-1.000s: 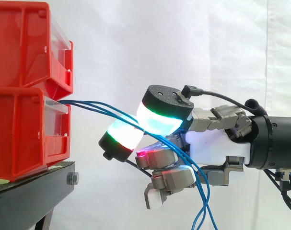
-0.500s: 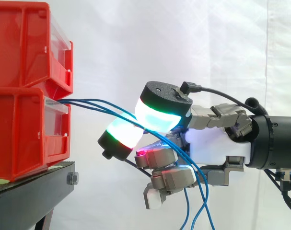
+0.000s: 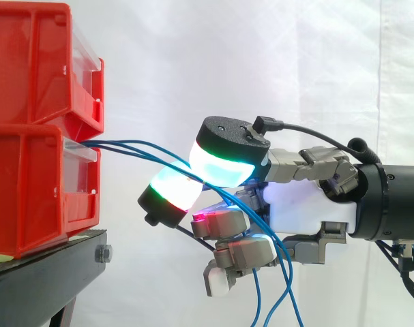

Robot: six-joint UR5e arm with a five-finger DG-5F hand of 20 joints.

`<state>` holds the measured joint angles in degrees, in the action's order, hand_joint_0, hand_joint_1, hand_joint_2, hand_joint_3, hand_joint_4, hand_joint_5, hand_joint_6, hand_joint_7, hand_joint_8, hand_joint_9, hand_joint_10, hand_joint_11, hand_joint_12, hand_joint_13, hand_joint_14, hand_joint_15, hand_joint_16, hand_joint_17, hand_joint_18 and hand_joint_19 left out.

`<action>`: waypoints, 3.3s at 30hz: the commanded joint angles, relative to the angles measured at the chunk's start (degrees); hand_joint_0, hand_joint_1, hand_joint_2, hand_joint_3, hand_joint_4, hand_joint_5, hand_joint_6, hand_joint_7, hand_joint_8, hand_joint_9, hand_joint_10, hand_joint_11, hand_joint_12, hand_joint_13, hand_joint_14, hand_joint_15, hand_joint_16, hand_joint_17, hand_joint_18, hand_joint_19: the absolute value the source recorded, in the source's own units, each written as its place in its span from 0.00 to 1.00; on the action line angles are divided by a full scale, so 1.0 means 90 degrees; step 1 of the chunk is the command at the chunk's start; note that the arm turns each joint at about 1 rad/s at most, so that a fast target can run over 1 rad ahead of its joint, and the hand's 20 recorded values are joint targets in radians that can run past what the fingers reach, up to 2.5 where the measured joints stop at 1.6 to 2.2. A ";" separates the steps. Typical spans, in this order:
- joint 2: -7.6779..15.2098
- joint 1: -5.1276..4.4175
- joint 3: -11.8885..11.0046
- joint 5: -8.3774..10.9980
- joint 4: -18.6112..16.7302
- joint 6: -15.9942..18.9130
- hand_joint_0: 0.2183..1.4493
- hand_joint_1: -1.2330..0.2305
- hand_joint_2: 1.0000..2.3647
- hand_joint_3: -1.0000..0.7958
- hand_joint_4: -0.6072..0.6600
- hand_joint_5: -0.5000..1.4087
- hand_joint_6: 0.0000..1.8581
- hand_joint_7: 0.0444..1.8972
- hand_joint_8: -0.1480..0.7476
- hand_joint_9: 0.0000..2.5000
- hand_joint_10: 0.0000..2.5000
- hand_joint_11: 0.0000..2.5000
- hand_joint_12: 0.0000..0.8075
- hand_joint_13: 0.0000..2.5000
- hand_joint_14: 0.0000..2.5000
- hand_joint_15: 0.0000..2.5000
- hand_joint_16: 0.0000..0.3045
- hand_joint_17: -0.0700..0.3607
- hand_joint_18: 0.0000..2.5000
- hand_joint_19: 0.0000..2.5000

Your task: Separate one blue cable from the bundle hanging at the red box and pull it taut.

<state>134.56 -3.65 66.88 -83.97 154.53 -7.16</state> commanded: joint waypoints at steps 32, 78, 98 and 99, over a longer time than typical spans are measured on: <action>0.0000 -0.0015 0.0000 0.0023 -0.0001 0.0005 0.45 0.21 0.01 0.38 0.55 0.13 0.47 0.51 0.44 0.33 0.01 0.62 0.47 0.40 0.01 0.51 0.17 0.44 0.28 0.24; 0.0000 -0.0015 0.0000 0.0023 0.0018 0.0093 0.29 0.37 0.02 0.55 0.47 0.19 0.47 0.59 0.50 0.45 0.01 0.61 0.54 0.38 0.01 0.40 0.18 0.44 0.31 0.25; 0.0000 -0.0044 0.0000 0.0003 0.0194 0.1343 0.30 0.37 0.02 0.51 0.48 0.18 0.47 0.58 0.47 0.44 0.00 0.68 0.49 0.41 0.01 0.46 0.16 0.42 0.29 0.24; 0.0000 -0.0044 0.0000 0.0003 0.0194 0.1421 0.30 0.37 0.02 0.51 0.48 0.18 0.47 0.58 0.49 0.43 0.01 0.63 0.49 0.41 0.01 0.44 0.16 0.41 0.29 0.24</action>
<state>134.56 -4.02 66.88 -83.91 156.24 2.82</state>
